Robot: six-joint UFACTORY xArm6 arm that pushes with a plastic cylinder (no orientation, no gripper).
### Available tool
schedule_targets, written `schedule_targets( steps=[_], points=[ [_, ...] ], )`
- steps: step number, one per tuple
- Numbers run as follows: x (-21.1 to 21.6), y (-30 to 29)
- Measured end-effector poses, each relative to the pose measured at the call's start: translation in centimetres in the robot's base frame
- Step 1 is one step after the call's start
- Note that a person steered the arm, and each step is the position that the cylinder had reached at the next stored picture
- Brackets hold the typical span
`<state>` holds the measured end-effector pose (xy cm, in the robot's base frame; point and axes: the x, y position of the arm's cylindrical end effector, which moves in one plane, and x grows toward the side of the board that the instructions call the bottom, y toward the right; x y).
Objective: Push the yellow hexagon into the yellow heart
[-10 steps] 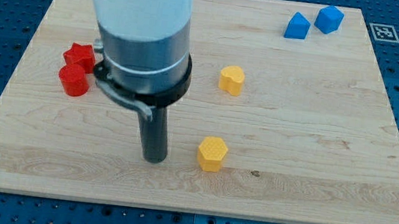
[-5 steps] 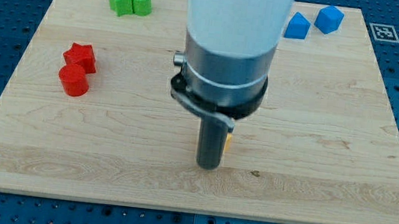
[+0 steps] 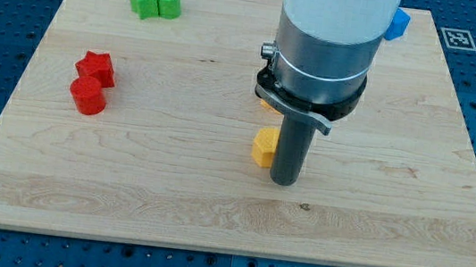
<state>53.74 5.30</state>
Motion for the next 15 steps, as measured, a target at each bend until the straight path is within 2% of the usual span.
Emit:
schedule_targets(
  steps=[3, 4, 5, 6, 7, 12, 13, 15],
  points=[
    [-1.5, 0.0],
    [-0.6, -0.6],
    [2.1, -3.8],
    [1.5, -5.6],
    [-0.8, -5.9],
    [-2.1, -4.1],
    [-0.4, -4.1],
    [0.5, -2.5]
  ],
)
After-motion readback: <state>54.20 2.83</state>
